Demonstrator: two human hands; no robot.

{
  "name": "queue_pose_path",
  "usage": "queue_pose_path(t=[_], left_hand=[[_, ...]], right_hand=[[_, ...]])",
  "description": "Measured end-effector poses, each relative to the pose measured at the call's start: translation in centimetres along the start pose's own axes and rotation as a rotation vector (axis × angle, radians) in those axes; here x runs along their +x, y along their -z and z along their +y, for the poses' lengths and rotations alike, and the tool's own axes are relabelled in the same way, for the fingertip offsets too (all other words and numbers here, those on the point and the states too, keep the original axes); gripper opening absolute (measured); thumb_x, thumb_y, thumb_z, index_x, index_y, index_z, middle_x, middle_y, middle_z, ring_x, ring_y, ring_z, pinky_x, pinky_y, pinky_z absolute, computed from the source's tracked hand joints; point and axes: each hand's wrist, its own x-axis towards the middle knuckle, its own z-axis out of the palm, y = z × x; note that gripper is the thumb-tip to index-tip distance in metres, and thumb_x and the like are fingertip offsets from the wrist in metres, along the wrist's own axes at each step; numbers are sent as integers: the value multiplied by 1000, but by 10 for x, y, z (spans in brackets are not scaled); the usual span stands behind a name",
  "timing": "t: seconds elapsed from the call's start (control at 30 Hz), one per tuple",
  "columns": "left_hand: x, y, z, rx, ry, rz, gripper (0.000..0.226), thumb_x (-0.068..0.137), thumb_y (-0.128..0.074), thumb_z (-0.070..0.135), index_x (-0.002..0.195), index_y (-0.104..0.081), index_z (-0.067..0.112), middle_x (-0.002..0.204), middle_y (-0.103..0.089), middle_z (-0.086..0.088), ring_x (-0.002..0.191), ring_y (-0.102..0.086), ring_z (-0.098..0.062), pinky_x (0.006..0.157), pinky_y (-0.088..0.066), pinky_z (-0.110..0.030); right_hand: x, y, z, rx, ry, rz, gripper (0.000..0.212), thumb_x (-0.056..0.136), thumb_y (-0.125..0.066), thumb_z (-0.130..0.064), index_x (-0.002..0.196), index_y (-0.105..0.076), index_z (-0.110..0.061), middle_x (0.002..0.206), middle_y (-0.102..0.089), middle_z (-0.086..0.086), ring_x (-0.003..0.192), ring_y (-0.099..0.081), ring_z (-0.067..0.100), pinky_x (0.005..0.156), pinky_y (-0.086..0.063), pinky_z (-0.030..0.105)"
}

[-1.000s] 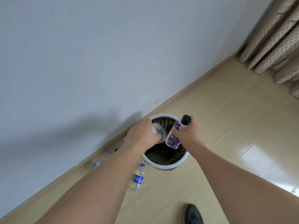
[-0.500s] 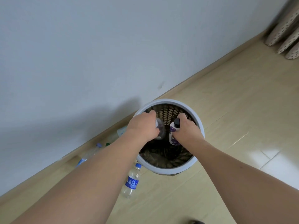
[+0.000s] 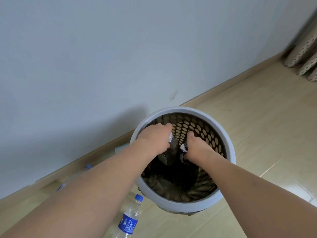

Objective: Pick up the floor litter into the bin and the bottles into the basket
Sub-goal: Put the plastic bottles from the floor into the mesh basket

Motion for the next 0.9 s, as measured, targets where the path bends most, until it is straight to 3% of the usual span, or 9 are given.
queue_pose_path(t=[0.4,0.7,0.8,0.9], left_hand=[[-3,-16,2,-25,-19,132,44,91,-62,25,128,-40,16,97,-53,-4,80,-59,-21,62,-45,-30],[-11,-12,2,-70,5,192,42,91,-59,23,127,-42,12,111,-54,-8,90,-58,-26,64,-45,-35],[-18,-7,-5,-105,-17,260,33,94,-51,23,124,-46,11,117,-53,-8,101,-57,-28,79,-50,-41],[-32,-2,-15,-161,-51,379,36,98,-44,22,132,-45,10,125,-51,-8,106,-54,-26,86,-50,-42]], right_hand=[[11,-8,14,-13,-6,95,58,82,-70,-19,130,-36,-18,105,-56,6,93,-58,21,87,-54,36],[1,9,4,-6,15,93,65,79,-72,-21,133,-36,-15,106,-55,7,95,-58,24,80,-54,35],[-6,12,-1,11,73,194,51,83,-65,-22,127,-40,-15,103,-56,5,90,-57,21,74,-53,33],[-17,16,-6,42,134,338,43,88,-56,-19,128,-43,-14,117,-54,6,97,-55,23,79,-51,35]])
